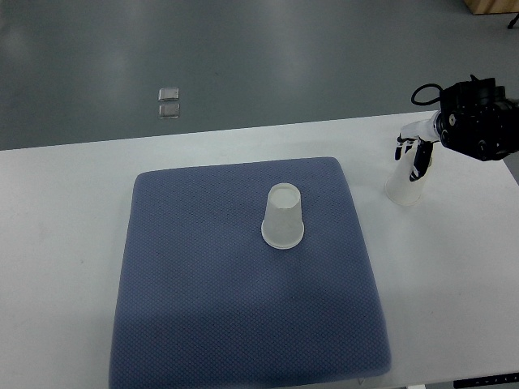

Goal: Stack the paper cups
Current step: 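Lower the right hand and close its fingers around the cup, then lift the cup and carry it above the cup on the pad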

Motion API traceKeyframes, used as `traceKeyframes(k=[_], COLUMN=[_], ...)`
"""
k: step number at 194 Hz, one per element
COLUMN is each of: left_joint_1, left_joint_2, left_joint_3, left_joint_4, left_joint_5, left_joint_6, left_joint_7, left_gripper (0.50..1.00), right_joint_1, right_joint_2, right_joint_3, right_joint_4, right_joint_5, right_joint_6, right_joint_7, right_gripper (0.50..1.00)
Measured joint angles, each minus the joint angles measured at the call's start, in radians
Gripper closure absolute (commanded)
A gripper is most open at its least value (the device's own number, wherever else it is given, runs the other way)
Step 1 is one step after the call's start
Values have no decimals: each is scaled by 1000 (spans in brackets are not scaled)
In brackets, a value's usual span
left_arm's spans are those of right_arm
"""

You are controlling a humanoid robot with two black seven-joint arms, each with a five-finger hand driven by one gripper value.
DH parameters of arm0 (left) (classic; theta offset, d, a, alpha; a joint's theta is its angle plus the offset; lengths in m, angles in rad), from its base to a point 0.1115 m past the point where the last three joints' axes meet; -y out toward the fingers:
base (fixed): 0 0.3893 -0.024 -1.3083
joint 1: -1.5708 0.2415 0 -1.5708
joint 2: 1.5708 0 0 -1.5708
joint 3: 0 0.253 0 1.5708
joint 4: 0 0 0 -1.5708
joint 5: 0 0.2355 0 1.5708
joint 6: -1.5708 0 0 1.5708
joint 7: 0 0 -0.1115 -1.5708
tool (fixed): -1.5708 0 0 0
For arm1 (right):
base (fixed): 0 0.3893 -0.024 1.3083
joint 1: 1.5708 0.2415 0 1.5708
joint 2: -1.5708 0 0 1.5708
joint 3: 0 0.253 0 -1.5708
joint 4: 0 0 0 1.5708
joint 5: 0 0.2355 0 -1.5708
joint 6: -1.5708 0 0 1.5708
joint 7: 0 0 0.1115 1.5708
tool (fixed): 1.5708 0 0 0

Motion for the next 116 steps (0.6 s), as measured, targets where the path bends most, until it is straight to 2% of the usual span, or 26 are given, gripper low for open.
traceKeyframes(k=[14, 28, 53, 76, 116], left_joint_1=[0, 0, 0, 0, 0], left_joint_2=[0, 0, 0, 0, 0], left_joint_3=[0, 0, 0, 0, 0], left_joint_4=[0, 0, -1, -3, -11], left_joint_5=[0, 0, 0, 0, 0], left_joint_6=[0, 0, 0, 0, 0], left_joint_7=[0, 0, 0, 0, 0], left_gripper=[500, 500, 500, 500, 500], right_joint_1=[0, 3, 34, 123, 412], right_joint_2=[0, 0, -2, -16, -88], right_joint_3=[0, 0, -1, -9, -21], right_joint_4=[0, 0, 6, 46, 246], right_joint_5=[0, -1, -3, -6, -21], right_joint_6=[0, 3, 15, 37, 117], right_joint_7=[0, 0, 0, 0, 1], right_gripper=[893, 914, 914, 904, 899])
